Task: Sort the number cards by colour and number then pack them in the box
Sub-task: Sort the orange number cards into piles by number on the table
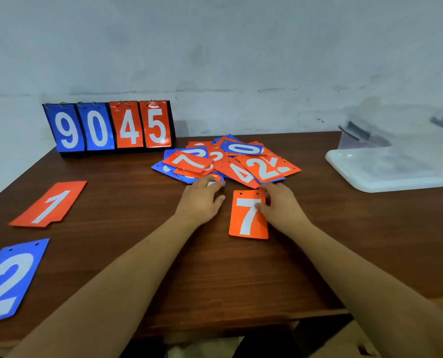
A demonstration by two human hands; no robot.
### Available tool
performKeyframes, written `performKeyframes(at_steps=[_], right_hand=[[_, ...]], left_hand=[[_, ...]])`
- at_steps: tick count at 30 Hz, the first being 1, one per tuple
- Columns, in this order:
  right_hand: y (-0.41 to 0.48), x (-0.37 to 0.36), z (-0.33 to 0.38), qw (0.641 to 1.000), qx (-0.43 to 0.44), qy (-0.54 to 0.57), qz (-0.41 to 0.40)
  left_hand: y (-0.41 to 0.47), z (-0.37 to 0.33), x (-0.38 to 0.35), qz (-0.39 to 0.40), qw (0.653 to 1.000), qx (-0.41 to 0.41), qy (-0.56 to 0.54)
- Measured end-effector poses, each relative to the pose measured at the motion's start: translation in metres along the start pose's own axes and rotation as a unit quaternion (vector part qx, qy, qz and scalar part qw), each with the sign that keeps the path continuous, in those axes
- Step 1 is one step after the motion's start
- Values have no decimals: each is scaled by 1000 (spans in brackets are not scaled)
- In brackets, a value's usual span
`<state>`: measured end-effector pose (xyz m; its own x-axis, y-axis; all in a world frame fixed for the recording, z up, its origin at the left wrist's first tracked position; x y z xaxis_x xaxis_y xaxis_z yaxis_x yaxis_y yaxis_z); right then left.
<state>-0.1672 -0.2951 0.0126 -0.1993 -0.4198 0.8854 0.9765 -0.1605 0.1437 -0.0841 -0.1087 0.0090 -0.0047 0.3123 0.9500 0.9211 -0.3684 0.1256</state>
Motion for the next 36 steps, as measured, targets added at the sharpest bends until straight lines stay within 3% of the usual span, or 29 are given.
performKeyframes(at_steps=[2, 8, 13, 15, 18, 21, 22, 23, 24, 26, 27, 30, 32, 34, 36], right_hand=[[-2, 1, 0, 999, 9, -31, 4], [24, 15, 0, 998, 12, -17, -62], [58, 18, -9, 998, -15, -44, 45], [62, 17, -10, 996, 7, -69, 50], [57, 20, -1, 980, 75, -184, -22], [47, 21, 12, 970, 135, -162, -119], [42, 19, 19, 963, 171, -135, -156], [36, 18, 27, 949, 220, -109, -195], [32, 16, 34, 933, 266, -90, -227], [27, 6, 44, 906, 342, -82, -236], [25, 1, 49, 906, 362, -77, -205], [21, -8, 57, 916, 375, -25, -139], [18, -9, 59, 920, 363, 4, -146], [15, -6, 59, 930, 309, 48, -191], [13, 3, 60, 943, 195, 121, -241]], left_hand=[[11, 7, -4, 32, 999, 22, 38], [17, 13, -10, 13, 999, 20, 29], [18, 16, -12, -6, 1000, 13, 6], [20, 18, -14, -6, 1000, 11, 1], [19, 17, -15, -49, 999, 4, -20], [13, 8, 1, -170, 978, -13, -120], [11, 4, 7, -154, 967, 10, -204], [11, 0, 11, -89, 941, 62, -319], [11, -6, 14, 0, 881, 128, -456], [11, -14, 16, 124, 721, 233, -641], [11, -14, 17, 142, 681, 248, -674], [5, -7, 21, 116, 684, 238, -680], [0, 1, 22, 92, 688, 231, -682], [-5, 10, 28, 68, 681, 228, -693], [-12, 19, 34, 48, 676, 231, -698]])
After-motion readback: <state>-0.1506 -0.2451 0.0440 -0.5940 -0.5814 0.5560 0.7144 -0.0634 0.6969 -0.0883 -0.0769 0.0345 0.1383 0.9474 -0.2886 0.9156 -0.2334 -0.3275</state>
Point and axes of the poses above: each hand's wrist, its own y-axis towards the middle knuckle, its own x-axis out of the back of the hand, z = x × y, the point moved 3 cm from there along y, towards the middle knuckle, and after that the axes turned 10 degrees about x, right-handed, at the moved point
